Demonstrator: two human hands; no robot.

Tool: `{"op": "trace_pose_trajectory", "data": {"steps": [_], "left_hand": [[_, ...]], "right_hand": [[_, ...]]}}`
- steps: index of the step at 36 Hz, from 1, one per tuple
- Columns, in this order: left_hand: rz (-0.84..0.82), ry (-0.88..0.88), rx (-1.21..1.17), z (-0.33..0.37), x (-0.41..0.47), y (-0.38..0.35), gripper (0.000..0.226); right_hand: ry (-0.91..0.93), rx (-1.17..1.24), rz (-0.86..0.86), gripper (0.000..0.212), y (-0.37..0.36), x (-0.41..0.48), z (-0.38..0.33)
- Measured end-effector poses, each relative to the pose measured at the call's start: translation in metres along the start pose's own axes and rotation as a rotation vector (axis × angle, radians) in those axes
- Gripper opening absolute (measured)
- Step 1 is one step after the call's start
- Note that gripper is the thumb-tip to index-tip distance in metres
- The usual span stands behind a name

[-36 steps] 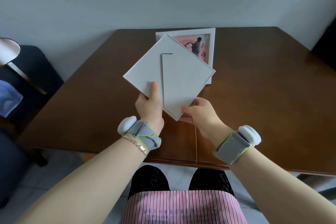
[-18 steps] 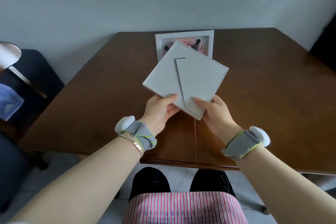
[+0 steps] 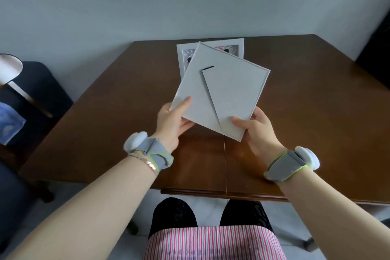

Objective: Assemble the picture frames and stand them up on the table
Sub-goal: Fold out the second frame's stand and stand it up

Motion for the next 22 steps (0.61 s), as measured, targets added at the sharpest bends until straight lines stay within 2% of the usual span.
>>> {"op": "trace_pose_trajectory", "data": {"steps": [3,7,9,13,16,22], "left_hand": [[0.029,-0.123,0.27,0.022,0.015,0.013,0.02],[-0.06,-0.199,0.546,0.03,0.018,0.007,0.044],[-0.016,-0.272,0.595,0.036,0.018,0.008,0.043],[0.006,-0.385,0.657,0.037,0.014,0.007,0.037],[0.024,-0.452,0.686,0.039,0.012,0.005,0.037],[0.065,-0.509,0.724,0.04,0.009,0.011,0.044]], "right_hand": [[-0.034,-0.047,-0.056,0.039,0.004,0.0,0.002],[-0.105,-0.145,-0.165,0.042,-0.001,-0.004,0.01],[-0.096,-0.223,-0.16,0.036,-0.002,-0.004,0.011],[0.024,-0.422,-0.005,0.03,0.0,0.0,0.006],[0.073,-0.446,0.065,0.03,0.001,0.001,-0.001],[0.094,-0.459,0.066,0.014,-0.002,0.001,-0.003]]}}
Point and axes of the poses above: each hand's wrist, its own x-axis towards the middle knuckle, its own y-axis out of the back of the hand, z = x × y, the point moved 8 cm from there along x, towards the middle knuckle, and after that the axes turned 6 degrees about z, right-handed, at the moved point
